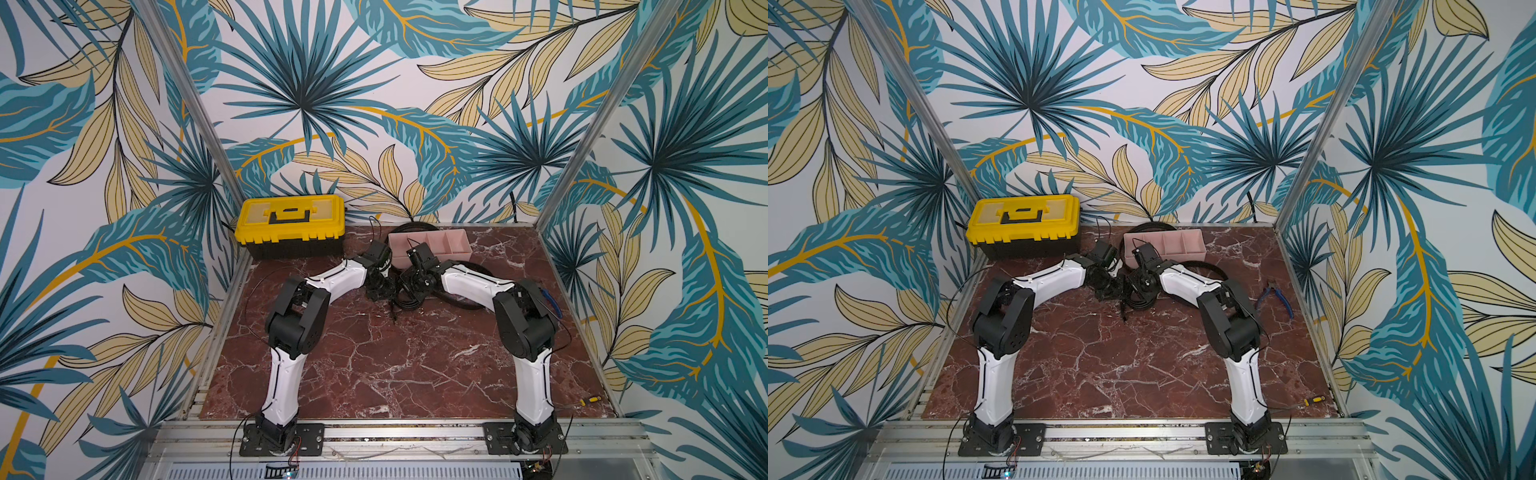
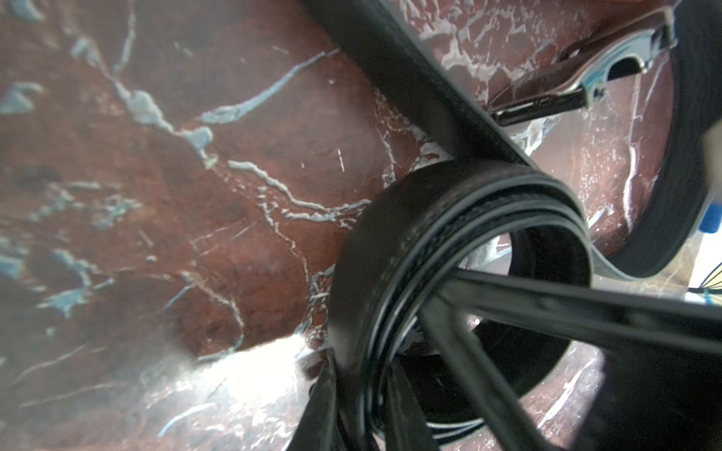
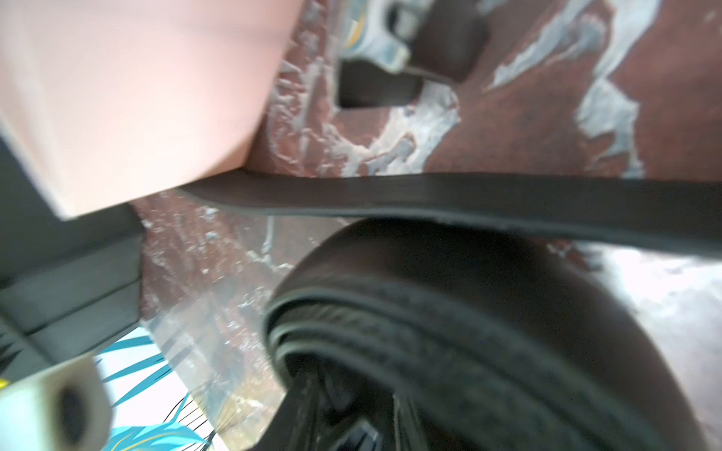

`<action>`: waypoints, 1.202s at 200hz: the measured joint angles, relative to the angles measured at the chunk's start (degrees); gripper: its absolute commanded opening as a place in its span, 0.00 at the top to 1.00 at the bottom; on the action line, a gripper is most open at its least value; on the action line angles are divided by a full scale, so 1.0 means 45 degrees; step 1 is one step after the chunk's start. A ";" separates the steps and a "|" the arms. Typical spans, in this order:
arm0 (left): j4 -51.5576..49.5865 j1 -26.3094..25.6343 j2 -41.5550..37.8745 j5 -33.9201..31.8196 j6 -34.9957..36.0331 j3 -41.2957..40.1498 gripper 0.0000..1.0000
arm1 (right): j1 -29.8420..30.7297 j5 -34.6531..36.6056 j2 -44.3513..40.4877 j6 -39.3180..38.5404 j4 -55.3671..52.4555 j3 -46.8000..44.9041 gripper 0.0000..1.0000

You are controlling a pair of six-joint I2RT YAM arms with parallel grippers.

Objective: Place the belts into the storage roll
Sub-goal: Pick up the belt from the center of the board.

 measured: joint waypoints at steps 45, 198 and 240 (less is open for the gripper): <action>-0.0525 -0.0053 0.0180 -0.0321 0.0937 0.0471 1.00 | -0.0340 -0.0379 -0.0374 -0.0107 0.0010 0.0277 0.67; -0.0986 -0.0219 0.0393 -0.0792 0.2735 0.1020 1.00 | -0.0588 -0.0962 -0.0175 -0.1117 -0.2749 0.2103 0.54; -0.0991 -0.0233 0.0393 -0.0797 0.2730 0.1020 1.00 | -0.0476 -0.0947 0.0767 -0.0126 -0.2171 0.2137 0.55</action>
